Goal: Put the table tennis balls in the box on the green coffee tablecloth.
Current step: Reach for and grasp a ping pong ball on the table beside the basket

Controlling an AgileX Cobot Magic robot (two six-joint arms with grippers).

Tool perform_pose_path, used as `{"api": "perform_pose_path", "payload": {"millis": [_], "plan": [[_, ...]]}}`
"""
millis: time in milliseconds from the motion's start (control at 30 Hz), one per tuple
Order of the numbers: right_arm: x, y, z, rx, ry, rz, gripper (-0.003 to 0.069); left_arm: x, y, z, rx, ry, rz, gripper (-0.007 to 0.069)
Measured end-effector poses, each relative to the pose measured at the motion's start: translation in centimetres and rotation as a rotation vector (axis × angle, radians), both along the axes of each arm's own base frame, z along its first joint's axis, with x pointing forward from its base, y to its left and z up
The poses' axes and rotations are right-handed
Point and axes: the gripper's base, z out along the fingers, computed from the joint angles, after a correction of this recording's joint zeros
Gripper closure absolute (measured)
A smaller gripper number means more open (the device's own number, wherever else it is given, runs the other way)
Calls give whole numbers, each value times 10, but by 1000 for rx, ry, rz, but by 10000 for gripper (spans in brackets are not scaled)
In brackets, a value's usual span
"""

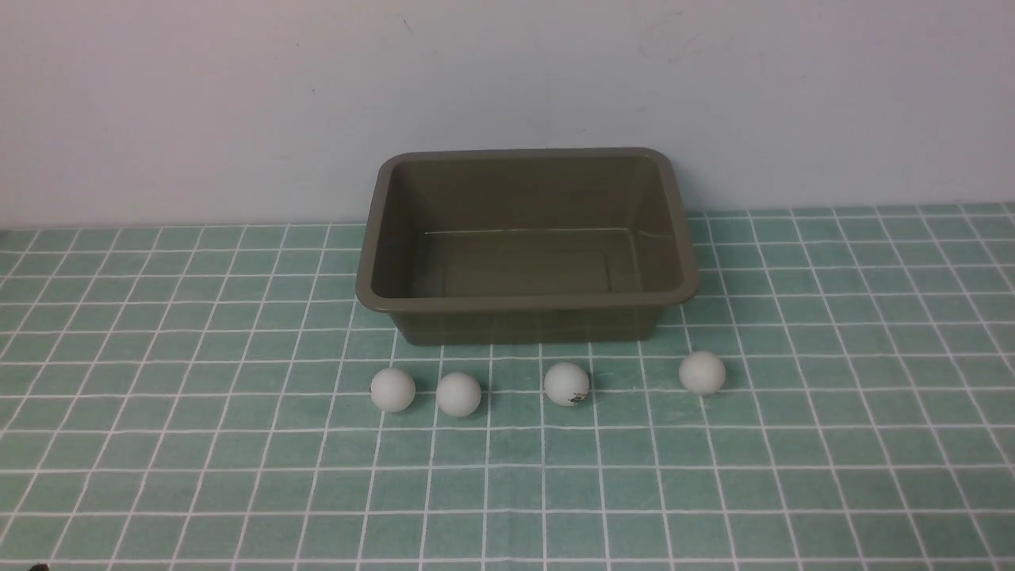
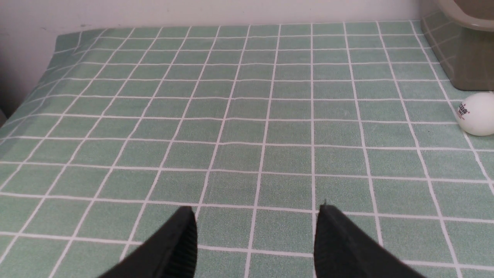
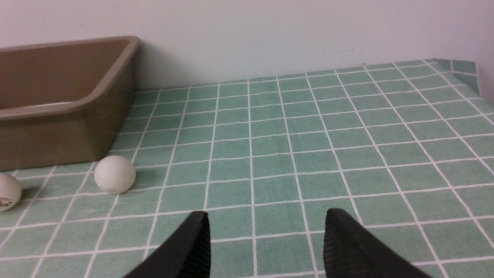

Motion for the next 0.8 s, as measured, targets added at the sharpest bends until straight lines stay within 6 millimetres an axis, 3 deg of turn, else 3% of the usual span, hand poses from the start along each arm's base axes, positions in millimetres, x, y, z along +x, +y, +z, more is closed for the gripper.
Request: {"api": "perform_pose_path", "payload": {"millis": [100, 333, 367, 433, 667, 800], "plan": [[-2, 1, 14, -3, -24, 10, 291, 0, 0, 0, 0, 0, 0, 251], [-20, 8, 84, -31, -141, 57, 291, 0, 0, 0, -5, -1, 2, 251], [-20, 8, 83, -31, -135, 59, 291, 0, 0, 0, -5, -1, 2, 251], [-27, 11, 109, -43, -164, 77, 291, 0, 0, 0, -5, -1, 2, 251], [-50, 17, 153, -72, -253, 103, 291, 0, 0, 0, -5, -1, 2, 251], [-60, 20, 169, -64, -307, 116, 291, 0, 0, 0, -5, -1, 2, 251]]}}
